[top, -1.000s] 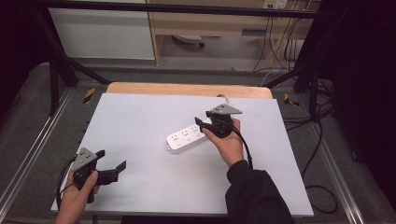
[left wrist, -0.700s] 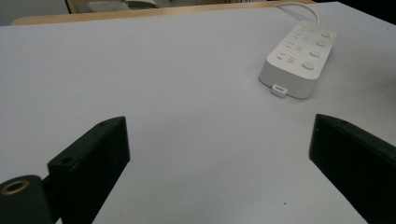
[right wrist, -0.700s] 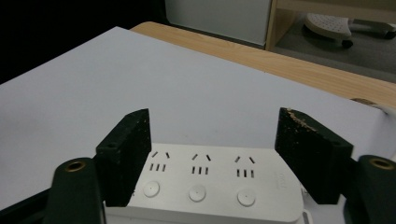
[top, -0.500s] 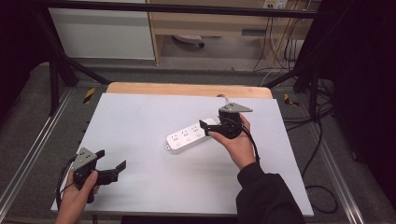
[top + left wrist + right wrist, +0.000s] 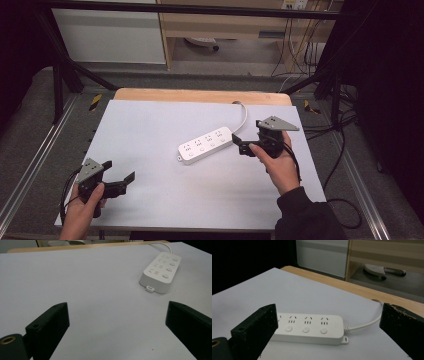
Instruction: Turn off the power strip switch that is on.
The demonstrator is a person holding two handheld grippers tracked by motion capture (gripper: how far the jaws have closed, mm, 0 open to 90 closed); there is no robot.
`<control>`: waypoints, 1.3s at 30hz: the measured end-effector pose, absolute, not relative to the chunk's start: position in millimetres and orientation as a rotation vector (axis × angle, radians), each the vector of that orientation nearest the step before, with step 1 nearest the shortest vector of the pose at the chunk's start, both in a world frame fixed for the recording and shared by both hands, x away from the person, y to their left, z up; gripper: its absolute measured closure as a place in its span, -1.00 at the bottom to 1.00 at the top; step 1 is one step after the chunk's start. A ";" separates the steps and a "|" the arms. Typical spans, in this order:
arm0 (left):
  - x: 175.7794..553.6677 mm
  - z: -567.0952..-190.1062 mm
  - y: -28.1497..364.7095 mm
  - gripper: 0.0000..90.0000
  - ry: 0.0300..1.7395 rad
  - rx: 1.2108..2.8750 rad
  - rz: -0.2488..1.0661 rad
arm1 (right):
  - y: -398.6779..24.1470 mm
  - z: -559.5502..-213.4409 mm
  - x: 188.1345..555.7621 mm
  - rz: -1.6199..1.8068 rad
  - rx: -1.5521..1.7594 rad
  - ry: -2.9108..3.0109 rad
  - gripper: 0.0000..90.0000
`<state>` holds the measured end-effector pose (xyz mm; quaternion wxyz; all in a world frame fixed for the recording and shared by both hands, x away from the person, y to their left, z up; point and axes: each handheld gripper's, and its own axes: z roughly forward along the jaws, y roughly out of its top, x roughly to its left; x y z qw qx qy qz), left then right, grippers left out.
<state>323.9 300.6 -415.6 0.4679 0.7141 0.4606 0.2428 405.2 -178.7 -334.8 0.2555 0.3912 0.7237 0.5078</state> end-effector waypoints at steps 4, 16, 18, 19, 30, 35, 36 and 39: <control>323.4 -415.1 300.5 -0.89 1.127 1.745 0.598 | -192.1 -337.7 387.8 1.348 1.017 1.956 -0.94; 323.0 -415.1 299.5 -0.89 1.127 1.752 0.604 | -242.1 -372.6 348.1 1.334 1.085 1.898 -0.90; 322.8 -415.1 299.5 -0.89 1.126 1.752 0.601 | -248.9 -378.9 344.5 1.332 1.104 1.888 -0.90; 322.7 -415.1 299.5 -0.89 1.127 1.753 0.601 | -251.5 -382.2 343.0 1.328 1.114 1.885 -0.90; 322.7 -415.3 299.5 -0.89 1.126 1.754 0.602 | -268.2 -419.4 333.0 1.307 1.204 1.885 -0.88; 322.8 -415.3 299.1 -0.89 1.126 1.754 0.603 | -266.7 -434.3 333.2 1.280 1.228 1.924 -0.88; 322.7 -415.3 299.0 -0.89 1.125 1.754 0.603 | -265.7 -437.1 333.6 1.274 1.230 1.933 -0.88; 322.8 -415.2 298.9 -0.89 1.124 1.754 0.603 | -260.5 -444.7 336.7 1.214 1.252 1.967 -0.88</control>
